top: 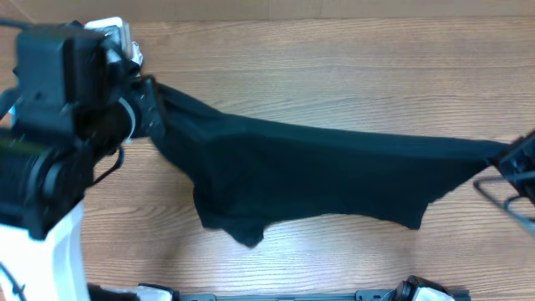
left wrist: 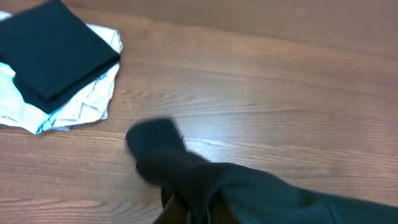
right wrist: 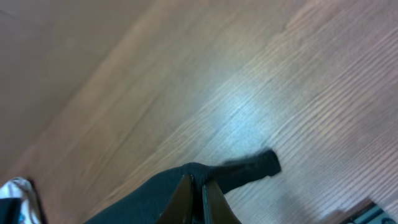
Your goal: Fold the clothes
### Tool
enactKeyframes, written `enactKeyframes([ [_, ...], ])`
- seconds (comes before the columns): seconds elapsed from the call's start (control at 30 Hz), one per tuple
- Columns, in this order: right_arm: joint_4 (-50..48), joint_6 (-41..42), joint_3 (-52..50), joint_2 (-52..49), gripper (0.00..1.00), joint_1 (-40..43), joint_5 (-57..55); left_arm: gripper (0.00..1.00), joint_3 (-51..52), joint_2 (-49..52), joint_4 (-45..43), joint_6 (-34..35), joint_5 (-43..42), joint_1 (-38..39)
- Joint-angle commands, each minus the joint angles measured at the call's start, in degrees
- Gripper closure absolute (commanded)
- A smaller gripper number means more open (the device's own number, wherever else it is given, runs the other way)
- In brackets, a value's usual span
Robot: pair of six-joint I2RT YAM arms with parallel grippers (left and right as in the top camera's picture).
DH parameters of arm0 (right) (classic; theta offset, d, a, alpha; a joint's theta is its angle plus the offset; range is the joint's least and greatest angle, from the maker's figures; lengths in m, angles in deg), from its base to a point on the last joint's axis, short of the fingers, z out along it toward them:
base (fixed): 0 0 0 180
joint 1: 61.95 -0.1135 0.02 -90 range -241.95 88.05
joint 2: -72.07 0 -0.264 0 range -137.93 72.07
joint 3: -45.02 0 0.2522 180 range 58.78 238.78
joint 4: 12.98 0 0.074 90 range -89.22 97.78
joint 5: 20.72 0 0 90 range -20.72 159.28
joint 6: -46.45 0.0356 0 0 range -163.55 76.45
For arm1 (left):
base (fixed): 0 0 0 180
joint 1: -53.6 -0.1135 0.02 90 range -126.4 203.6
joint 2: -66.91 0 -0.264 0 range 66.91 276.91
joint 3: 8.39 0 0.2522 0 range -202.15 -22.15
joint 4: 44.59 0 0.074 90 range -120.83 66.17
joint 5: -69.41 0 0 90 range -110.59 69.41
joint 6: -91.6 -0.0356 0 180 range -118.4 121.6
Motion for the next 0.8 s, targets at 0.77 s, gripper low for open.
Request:
enactKeyframes([
  [0.77,-0.6,-2.4,4.7,-1.2,0.96,-0.1,-0.1,0.96,-1.0,-8.6,-5.0,2.2,2.7,-0.6],
])
